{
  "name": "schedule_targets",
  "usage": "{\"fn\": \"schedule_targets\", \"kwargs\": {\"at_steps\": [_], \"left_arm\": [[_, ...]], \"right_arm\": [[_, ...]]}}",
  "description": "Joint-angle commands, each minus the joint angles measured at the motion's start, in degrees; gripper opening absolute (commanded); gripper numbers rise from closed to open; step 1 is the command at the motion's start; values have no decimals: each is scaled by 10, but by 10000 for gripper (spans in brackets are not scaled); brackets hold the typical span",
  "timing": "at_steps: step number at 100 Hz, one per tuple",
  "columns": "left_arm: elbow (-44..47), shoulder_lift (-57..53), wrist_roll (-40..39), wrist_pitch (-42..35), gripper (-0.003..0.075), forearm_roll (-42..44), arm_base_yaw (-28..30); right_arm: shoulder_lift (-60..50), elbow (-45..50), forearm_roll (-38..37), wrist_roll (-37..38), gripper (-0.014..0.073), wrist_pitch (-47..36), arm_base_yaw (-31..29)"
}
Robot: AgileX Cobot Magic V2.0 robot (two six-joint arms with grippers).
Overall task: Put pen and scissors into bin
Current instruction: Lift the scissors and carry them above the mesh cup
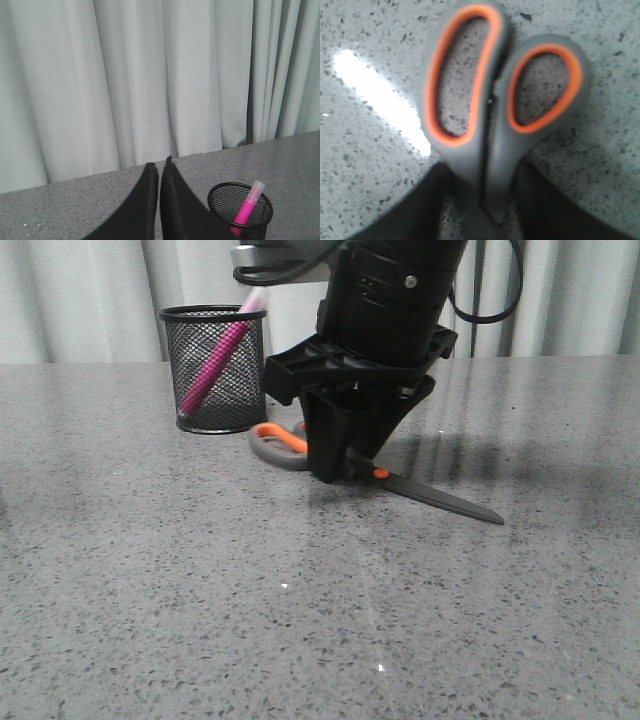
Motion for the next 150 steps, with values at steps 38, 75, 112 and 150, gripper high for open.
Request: {"fn": "schedule_targets", "kwargs": {"at_steps": [38, 75, 112, 150], "left_arm": [[-13, -4, 0, -1, -19, -27, -4], [-13, -4, 0, -1, -19, -28, -4], [-13, -4, 0, -1, -19, -28, -4], [-13, -4, 0, -1, -19, -28, -4]], "right_arm": [[-181, 22, 17, -5, -70, -172, 0], [-268, 165, 47, -5, -70, -617, 1], [-102, 117, 36, -5, -70, -917, 41], [1, 19, 36, 24, -70, -901, 48]]}}
